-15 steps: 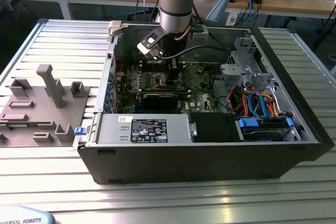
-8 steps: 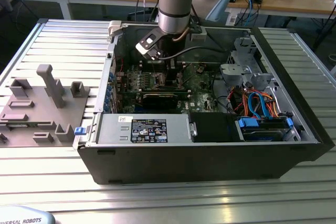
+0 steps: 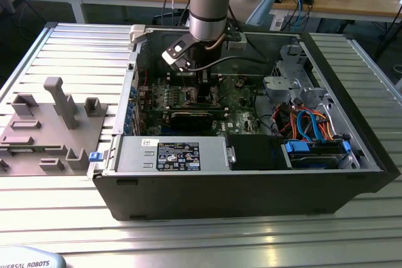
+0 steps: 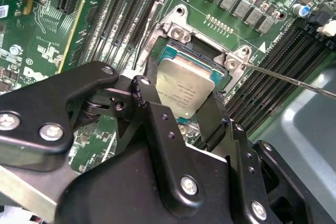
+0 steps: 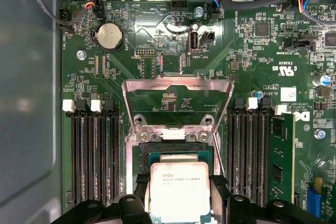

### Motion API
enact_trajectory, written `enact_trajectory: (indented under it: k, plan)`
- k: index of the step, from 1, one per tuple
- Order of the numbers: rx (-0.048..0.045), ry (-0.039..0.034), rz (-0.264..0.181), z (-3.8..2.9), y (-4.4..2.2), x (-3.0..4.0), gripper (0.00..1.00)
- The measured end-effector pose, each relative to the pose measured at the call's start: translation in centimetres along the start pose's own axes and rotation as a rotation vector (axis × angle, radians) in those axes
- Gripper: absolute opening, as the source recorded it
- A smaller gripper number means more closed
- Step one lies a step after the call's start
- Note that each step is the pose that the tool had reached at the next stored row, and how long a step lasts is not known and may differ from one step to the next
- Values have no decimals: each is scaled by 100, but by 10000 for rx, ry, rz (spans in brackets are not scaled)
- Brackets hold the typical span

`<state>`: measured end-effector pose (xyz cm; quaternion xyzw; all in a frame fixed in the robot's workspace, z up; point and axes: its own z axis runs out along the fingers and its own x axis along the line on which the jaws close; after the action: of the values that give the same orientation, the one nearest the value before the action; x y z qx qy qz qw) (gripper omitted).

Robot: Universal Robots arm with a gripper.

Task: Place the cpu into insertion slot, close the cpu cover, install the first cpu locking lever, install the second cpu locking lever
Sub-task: 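Place the cpu into insertion slot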

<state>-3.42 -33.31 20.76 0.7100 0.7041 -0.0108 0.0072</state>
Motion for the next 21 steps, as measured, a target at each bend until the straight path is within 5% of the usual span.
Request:
enact_trajectory:
  k: [21]
  plan:
    - [9, -1, 286, 77, 4, 43, 54]
